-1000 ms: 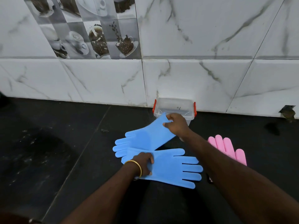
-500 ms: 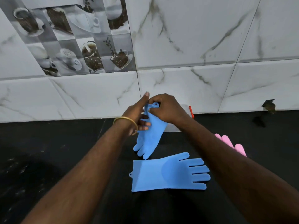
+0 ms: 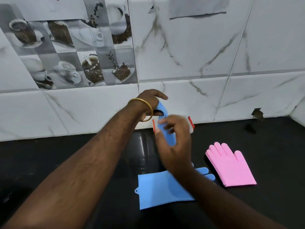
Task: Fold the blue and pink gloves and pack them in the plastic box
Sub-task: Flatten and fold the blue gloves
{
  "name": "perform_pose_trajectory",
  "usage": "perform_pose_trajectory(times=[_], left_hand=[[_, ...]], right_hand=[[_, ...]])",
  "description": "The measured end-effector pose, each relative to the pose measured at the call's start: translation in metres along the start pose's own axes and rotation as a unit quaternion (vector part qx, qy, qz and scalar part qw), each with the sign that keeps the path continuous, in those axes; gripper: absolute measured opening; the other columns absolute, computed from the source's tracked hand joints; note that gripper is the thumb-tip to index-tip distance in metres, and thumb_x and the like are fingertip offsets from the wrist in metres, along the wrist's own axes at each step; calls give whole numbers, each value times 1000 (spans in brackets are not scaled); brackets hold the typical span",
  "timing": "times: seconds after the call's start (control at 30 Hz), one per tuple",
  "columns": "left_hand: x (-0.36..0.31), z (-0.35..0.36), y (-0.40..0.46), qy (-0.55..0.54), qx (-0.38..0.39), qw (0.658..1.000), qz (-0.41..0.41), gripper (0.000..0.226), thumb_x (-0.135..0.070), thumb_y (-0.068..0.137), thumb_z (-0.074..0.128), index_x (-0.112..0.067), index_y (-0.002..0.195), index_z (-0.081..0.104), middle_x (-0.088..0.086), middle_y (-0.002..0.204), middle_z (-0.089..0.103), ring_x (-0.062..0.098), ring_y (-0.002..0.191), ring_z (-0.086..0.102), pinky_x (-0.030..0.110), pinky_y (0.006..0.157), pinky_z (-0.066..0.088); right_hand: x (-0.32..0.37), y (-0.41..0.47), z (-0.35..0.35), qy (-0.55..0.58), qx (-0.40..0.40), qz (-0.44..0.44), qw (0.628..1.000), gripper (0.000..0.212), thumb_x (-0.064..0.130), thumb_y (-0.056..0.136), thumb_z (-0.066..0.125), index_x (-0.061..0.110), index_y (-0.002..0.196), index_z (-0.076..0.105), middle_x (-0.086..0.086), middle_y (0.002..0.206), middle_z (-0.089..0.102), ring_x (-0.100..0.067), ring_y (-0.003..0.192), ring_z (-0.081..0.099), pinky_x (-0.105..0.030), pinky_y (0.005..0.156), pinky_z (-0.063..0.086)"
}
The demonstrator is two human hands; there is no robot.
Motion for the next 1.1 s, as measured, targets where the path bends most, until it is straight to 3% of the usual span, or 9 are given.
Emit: perform_pose_trajectory(times=[0.2,0.37,0.57,0.67,0.8,0.87,0.9,1.0,1.1], left_hand=[[-41,21,-5,11,20,999,26,17,7,71,77,2,74,61,16,72,62,30,69,71,38,73,61],[-53,18,-20,-23,38,998,42,20,11,60,82,3,65,65,14,73,71,29,74,74,33,66,61],[-13,0,-28,-47,62,997,0,44,15,69,74,3,109,63,20,101,69,20,77,72,26,61,60],[25,1,-30,-55,84,994,-29,50,16,69,73,-4,115,65,17,113,67,25,97,69,34,76,61],[86,6,-37,-53,102,992,-44,55,14,68,76,-14,115,67,12,116,68,27,106,67,44,87,57],[119,12,-43,-26,103,993,-58,54,12,67,78,-15,113,69,14,115,69,31,107,66,50,92,54],[136,16,-47,-11,105,992,-64,53,12,67,78,-16,112,69,15,112,70,32,105,67,51,92,54],[180,26,-57,0,110,990,-85,53,10,67,79,-18,111,69,14,106,72,30,99,70,49,88,56],[215,32,-67,-26,106,990,-92,58,7,68,78,-24,116,66,14,109,71,28,99,70,45,84,58]], right_hand=[[-62,-24,83,11,246,234,941,50,26,87,70,30,133,50,9,131,57,-7,118,55,-34,100,49],[-130,10,82,5,270,363,892,78,39,88,69,30,152,25,4,161,26,-19,143,34,-37,111,34],[-192,-19,6,-49,182,500,845,59,30,91,69,22,143,43,-3,149,47,-24,142,36,-24,111,32],[-217,-45,-37,-97,181,588,782,52,-1,78,57,-13,127,46,-35,119,50,-52,126,43,-49,113,34],[-210,-93,-88,-108,177,600,773,36,12,91,36,-1,122,50,-33,128,45,-43,121,44,-55,108,38],[-219,-104,-97,145,-69,631,759,29,20,99,38,11,119,56,-22,122,62,-32,99,66,-44,79,58],[-221,-113,-109,299,-165,621,705,31,31,99,39,17,118,58,-13,111,69,-28,88,71,-42,73,59],[-219,-132,-122,427,-198,604,643,44,64,87,51,29,105,71,5,100,74,-21,86,74,-40,80,56],[-215,-143,-122,429,-186,619,631,53,52,84,63,33,134,59,12,117,71,-9,98,71,-32,76,59]])
Point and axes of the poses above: each hand's wrist, its own y-axis towards the middle knuckle, its own z-axis out of the palm, x = y × z, the point moved 8 cm from there along y, towards the middle knuckle
